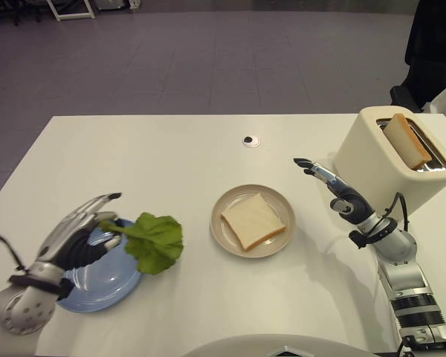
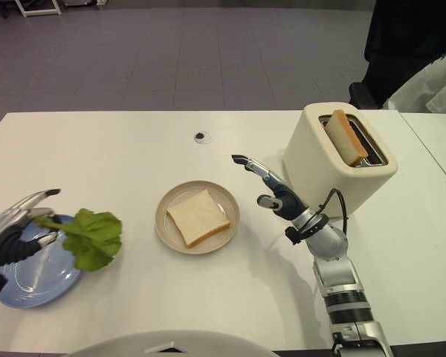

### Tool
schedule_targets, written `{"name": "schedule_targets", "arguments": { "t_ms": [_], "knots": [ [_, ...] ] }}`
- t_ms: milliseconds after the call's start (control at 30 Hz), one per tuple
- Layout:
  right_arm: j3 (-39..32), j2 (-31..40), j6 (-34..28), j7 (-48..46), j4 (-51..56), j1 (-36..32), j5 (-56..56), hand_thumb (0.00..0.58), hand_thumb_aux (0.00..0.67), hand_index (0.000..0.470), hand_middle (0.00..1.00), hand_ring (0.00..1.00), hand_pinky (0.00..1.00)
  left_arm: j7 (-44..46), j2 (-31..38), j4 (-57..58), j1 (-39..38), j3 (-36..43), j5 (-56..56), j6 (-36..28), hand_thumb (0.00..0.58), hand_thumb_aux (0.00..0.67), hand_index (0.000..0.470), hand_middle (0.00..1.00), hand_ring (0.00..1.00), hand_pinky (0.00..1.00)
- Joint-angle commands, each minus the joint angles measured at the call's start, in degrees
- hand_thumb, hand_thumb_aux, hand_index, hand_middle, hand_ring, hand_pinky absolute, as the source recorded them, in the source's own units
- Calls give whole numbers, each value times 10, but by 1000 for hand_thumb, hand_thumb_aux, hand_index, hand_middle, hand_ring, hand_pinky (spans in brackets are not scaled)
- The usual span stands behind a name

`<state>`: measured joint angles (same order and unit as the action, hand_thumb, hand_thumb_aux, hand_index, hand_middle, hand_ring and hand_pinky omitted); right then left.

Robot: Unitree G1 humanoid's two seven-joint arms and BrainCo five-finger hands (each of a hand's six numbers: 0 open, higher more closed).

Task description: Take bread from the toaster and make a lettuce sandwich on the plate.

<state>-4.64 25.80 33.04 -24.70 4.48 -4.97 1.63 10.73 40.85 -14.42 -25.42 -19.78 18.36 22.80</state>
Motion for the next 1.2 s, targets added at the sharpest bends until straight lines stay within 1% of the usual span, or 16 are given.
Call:
{"name": "schedule_targets", "arguments": {
  "t_ms": [33,100,267,367,633,867,1100,1133,1167,1200],
  "knots": [
    [3,-4,-2,-2,13,-11,-9,0,0,0,0,0,0,32,-10,-8,84,59,3,-42,580,670,470,0,0,0],
    [2,-8,0,-1,17,-14,-12,0,0,0,0,0,0,47,-18,4,139,96,9,-58,580,670,470,0,0,0],
    [2,-11,4,-2,23,-18,-14,0,0,0,0,0,0,72,-54,46,248,181,17,-88,580,670,470,0,0,0],
    [1,-12,6,-3,30,-22,-15,0,0,0,0,0,0,76,-87,82,293,227,23,-100,580,670,470,0,0,0],
    [-3,-16,11,-5,45,-29,-18,0,0,0,0,0,0,48,-154,207,364,309,57,-90,580,670,470,0,0,0],
    [-7,-19,17,-6,58,-37,-22,0,0,0,0,0,0,27,-170,288,397,341,74,-69,580,670,470,0,0,0],
    [-7,-21,20,-9,61,-39,-23,0,0,0,0,0,0,11,-179,324,411,364,93,-60,580,670,470,0,0,0],
    [-7,-21,21,-9,61,-39,-24,0,0,0,0,0,0,10,-180,328,414,368,97,-61,576,617,433,0,0,0],
    [-8,-21,21,-10,61,-40,-24,0,0,0,0,0,0,8,-181,330,415,370,100,-61,541,497,348,0,0,0],
    [-8,-21,21,-10,62,-40,-24,0,0,0,0,0,0,6,-181,332,416,372,103,-61,464,370,260,0,0,0]
  ]
}}
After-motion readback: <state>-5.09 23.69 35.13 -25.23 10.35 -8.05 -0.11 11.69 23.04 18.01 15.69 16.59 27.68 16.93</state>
